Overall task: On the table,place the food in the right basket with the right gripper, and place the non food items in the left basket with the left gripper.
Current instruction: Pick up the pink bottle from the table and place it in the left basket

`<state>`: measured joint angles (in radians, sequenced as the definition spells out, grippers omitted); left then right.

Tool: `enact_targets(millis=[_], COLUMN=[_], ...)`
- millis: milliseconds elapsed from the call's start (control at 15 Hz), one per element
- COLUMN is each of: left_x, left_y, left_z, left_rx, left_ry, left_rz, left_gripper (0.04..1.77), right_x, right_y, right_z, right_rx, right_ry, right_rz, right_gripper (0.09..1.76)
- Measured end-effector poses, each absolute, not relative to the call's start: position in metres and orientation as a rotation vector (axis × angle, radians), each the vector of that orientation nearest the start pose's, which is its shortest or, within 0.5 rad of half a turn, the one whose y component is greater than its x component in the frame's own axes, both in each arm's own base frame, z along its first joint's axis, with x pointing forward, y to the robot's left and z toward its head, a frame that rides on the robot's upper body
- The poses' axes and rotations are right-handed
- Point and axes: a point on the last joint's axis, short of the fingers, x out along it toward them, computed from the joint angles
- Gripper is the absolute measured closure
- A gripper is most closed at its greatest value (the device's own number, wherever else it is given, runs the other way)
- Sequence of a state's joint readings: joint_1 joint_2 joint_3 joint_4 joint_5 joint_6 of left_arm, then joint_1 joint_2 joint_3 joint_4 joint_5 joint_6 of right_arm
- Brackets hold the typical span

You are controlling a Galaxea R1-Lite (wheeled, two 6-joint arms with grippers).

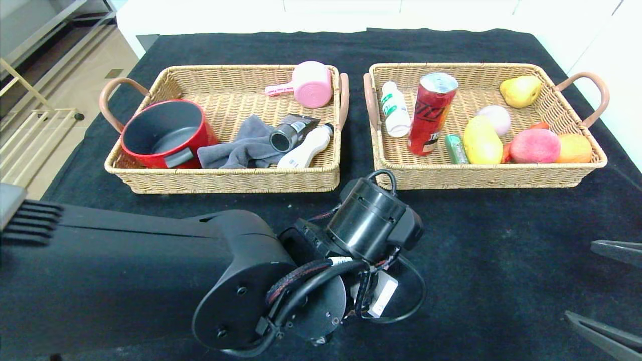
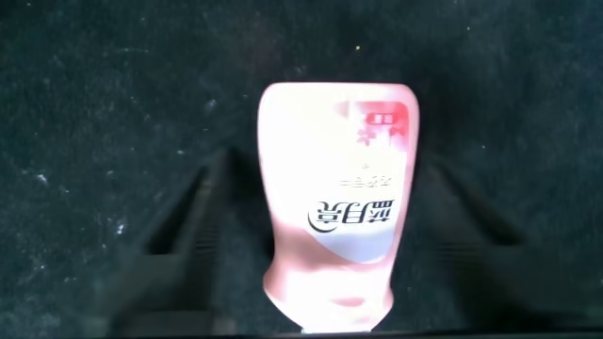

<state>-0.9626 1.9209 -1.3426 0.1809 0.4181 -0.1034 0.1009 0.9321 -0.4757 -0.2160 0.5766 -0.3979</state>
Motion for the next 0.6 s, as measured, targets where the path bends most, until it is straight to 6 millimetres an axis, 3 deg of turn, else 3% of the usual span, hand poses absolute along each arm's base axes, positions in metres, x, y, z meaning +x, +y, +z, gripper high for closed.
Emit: enact_targets(millis=[200,600], left_x=[0.2152,0.2154], left_y=[-0.2934,-0.294], left_z=[0.1792,0.1773], left_rx=[0.392,0.396], left_ry=[0.619,0.624], left_rz=[-0.486,-0.486], left_gripper=[0.88,0.95], right_x=[0.1055,0.1055], right_y=[0.023,0.023], right_z=[0.2079,0.208], right_rx=[-0.323,-0.323], right_ry=[0.101,0.101], right_rz=[0.711,0.711], right_gripper=[0.14,0.14])
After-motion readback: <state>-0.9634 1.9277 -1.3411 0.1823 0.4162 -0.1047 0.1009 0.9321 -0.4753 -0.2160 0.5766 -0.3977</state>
